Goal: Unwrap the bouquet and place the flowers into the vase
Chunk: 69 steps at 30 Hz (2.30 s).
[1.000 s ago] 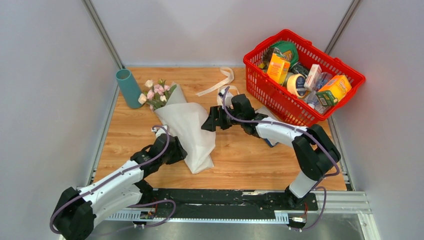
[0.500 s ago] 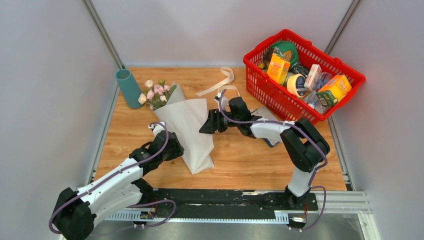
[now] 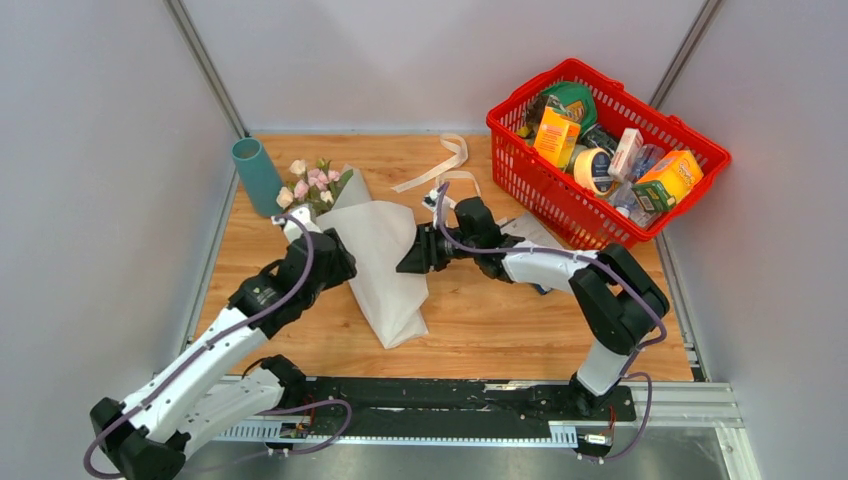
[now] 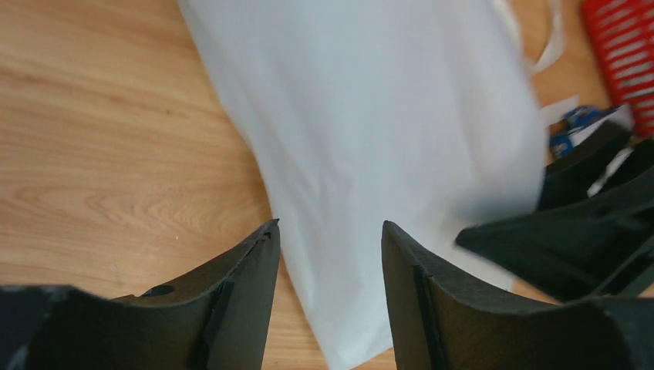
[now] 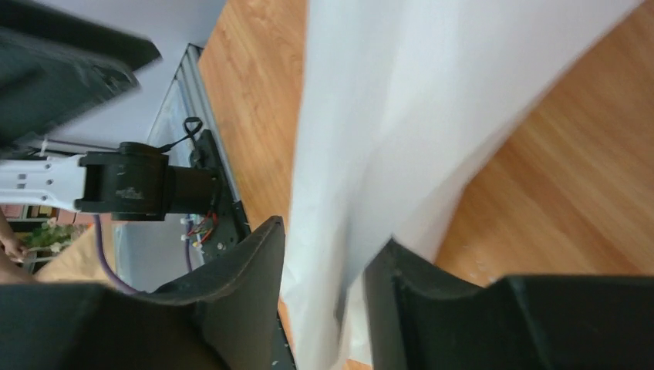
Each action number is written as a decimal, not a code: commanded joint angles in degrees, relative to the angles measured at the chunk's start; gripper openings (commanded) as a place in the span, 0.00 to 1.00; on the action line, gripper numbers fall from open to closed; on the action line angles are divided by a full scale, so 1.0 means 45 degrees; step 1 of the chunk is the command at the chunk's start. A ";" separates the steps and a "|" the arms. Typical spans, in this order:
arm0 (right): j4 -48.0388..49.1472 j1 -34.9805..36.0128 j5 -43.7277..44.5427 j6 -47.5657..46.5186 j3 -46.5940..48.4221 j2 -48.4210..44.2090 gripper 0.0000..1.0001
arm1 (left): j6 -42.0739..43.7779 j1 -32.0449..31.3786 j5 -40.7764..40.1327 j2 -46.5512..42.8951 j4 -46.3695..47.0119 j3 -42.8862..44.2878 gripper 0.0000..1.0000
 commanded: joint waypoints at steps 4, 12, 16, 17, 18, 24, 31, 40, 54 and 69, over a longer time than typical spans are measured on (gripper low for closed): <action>0.0436 0.2399 0.0232 0.0459 0.0934 -0.0805 0.57 | 0.1291 -0.0036 -0.1647 -0.0733 -0.1972 0.3202 0.61; 0.0788 0.3847 0.0311 0.0869 0.1112 -0.0335 0.71 | 0.1350 -0.0036 -0.1414 -0.1006 -0.2950 0.4338 0.62; 0.0457 0.3828 0.0682 0.0734 0.0877 -0.0782 0.73 | 0.1408 -0.0036 -0.0730 -0.1007 -0.2853 0.4339 0.63; 0.0340 0.3828 0.0740 0.0675 0.0838 -0.0977 0.74 | 0.1428 -0.0036 -0.0497 -0.0929 -0.2814 0.4319 0.63; 0.0223 0.3847 0.0818 0.0617 0.0838 -0.1173 0.74 | 0.1467 -0.0036 -0.0321 -0.0909 -0.2775 0.4300 0.62; -0.1046 0.3828 0.2594 -0.0008 0.0643 -0.2715 0.74 | 0.1214 -0.0036 0.0423 -0.0577 -0.2658 0.4222 0.62; -0.1671 0.3847 0.5209 -0.0048 0.0641 -0.3207 0.76 | -0.0441 -0.0036 -0.0493 -0.0420 -0.3573 0.3365 0.62; -0.1751 0.4685 0.7614 0.0674 0.2300 -0.1197 0.79 | -0.3532 -0.0017 -0.3500 -0.2058 -0.5099 0.2035 0.62; -0.1342 0.7264 1.0466 -0.1551 0.3964 0.1852 0.77 | -0.0920 0.3007 -0.2920 -0.0929 -0.4282 0.2602 0.63; -0.1614 0.9121 1.4119 -0.3387 0.4197 0.3044 0.71 | 0.0353 0.6682 0.1302 -0.0557 -0.3458 0.1996 0.63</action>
